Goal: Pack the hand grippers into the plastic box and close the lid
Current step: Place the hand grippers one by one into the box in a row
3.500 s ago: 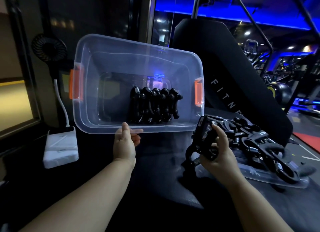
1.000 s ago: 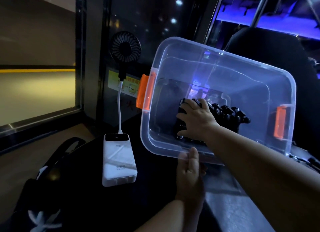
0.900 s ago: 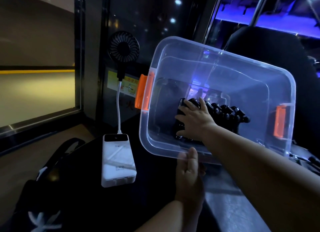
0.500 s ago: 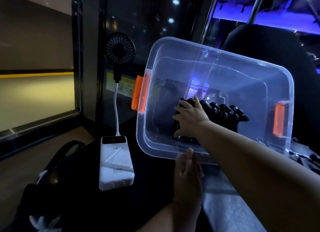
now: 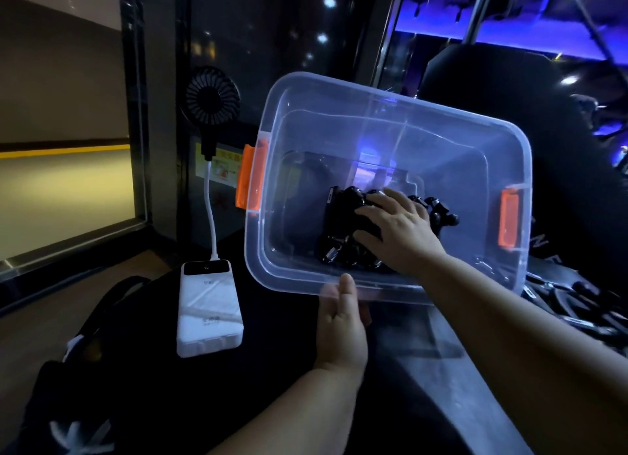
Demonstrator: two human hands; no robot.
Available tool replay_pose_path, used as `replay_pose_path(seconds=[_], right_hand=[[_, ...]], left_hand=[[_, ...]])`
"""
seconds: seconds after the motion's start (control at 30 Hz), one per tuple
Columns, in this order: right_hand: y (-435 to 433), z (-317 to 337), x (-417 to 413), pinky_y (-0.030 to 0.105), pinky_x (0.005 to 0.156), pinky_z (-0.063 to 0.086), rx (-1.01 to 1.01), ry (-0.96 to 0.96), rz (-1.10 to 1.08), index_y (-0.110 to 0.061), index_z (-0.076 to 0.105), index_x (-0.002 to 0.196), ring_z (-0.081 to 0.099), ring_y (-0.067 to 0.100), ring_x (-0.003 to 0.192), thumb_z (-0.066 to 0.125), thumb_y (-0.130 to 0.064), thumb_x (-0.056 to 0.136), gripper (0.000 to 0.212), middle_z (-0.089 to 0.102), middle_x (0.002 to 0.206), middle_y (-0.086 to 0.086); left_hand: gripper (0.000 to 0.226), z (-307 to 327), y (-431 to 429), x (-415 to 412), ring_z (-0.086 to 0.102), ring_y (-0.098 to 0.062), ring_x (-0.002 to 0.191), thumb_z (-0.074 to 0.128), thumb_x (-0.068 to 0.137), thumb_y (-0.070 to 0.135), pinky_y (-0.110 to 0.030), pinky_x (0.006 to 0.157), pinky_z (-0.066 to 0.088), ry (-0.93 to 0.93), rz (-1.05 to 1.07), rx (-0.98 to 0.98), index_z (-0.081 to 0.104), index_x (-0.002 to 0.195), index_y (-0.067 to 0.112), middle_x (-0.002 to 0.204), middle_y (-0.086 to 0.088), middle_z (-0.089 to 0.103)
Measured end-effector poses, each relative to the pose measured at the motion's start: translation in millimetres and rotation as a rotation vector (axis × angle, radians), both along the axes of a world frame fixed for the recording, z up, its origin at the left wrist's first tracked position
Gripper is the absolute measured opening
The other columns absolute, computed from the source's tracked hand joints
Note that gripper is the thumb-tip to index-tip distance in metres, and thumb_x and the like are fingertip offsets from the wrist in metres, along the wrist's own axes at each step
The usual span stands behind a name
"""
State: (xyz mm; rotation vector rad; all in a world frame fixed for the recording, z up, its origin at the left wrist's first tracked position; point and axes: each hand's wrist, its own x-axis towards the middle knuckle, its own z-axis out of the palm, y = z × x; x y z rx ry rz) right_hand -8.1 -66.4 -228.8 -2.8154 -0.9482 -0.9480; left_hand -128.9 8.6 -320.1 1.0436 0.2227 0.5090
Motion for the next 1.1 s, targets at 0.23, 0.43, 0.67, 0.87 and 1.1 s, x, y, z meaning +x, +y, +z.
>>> replay_pose_path(seconds=[0.23, 0.43, 0.67, 0.87, 1.1], right_hand=[[-85.9, -31.7, -54.3, 0.043, 0.094, 0.041, 0.364, -0.086, 0.027, -0.016, 0.068, 0.108, 0.051, 0.031, 0.110, 0.055, -0.043, 0.086, 0.037, 0.062, 0.111, 0.004], [-148.6, -63.4, -78.2, 0.041, 0.096, 0.042, 0.636, -0.040, -0.039, -0.007, 0.055, 0.122, 0.052, 0.030, 0.110, 0.070, -0.026, 0.084, 0.045, 0.053, 0.118, 0.012], [-190.2, -72.5, -77.3, 0.045, 0.103, 0.028, 0.601, 0.173, -0.538, -0.024, 0.058, 0.120, 0.044, 0.024, 0.124, 0.056, -0.054, 0.085, 0.047, 0.056, 0.127, 0.003], [-194.0, -76.8, -75.5, 0.056, 0.106, 0.016, 0.320, 0.391, -0.738, -0.036, 0.053, 0.118, 0.032, 0.019, 0.132, 0.037, -0.077, 0.078, 0.060, 0.049, 0.134, -0.005], [-187.2, -74.5, -83.2, 0.047, 0.095, 0.031, 0.228, 0.461, -0.733, -0.036, 0.046, 0.123, 0.035, 0.023, 0.126, 0.054, -0.079, 0.066, 0.072, 0.048, 0.130, -0.002]], left_hand=[[0.034, -4.3, 0.2, 4.0, 0.049, -0.003, 0.055, 0.037, 0.097, 0.043, -0.025, 0.062, 0.042, -0.028, 0.000, 0.067, 0.056, 0.093, 0.016, 0.068, 0.003, 0.071], [0.032, -1.4, -1.8, 1.6, 0.047, -0.011, 0.063, 0.037, 0.098, 0.042, -0.028, 0.066, 0.041, -0.041, 0.014, 0.046, 0.054, 0.081, 0.022, 0.080, -0.009, 0.071], [0.028, 1.6, -3.9, -0.5, 0.046, -0.011, 0.062, 0.037, 0.099, 0.041, -0.024, 0.061, 0.040, -0.044, 0.027, 0.016, 0.051, 0.084, 0.022, 0.075, -0.003, 0.072], [0.026, 1.5, -4.9, 0.3, 0.047, -0.010, 0.061, 0.036, 0.099, 0.041, -0.024, 0.059, 0.040, -0.045, 0.032, 0.025, 0.049, 0.086, 0.022, 0.068, 0.003, 0.072], [0.028, -1.0, -5.1, 3.5, 0.048, -0.010, 0.061, 0.036, 0.098, 0.043, -0.024, 0.059, 0.040, -0.040, 0.053, 0.035, 0.050, 0.087, 0.022, 0.069, 0.003, 0.073]])
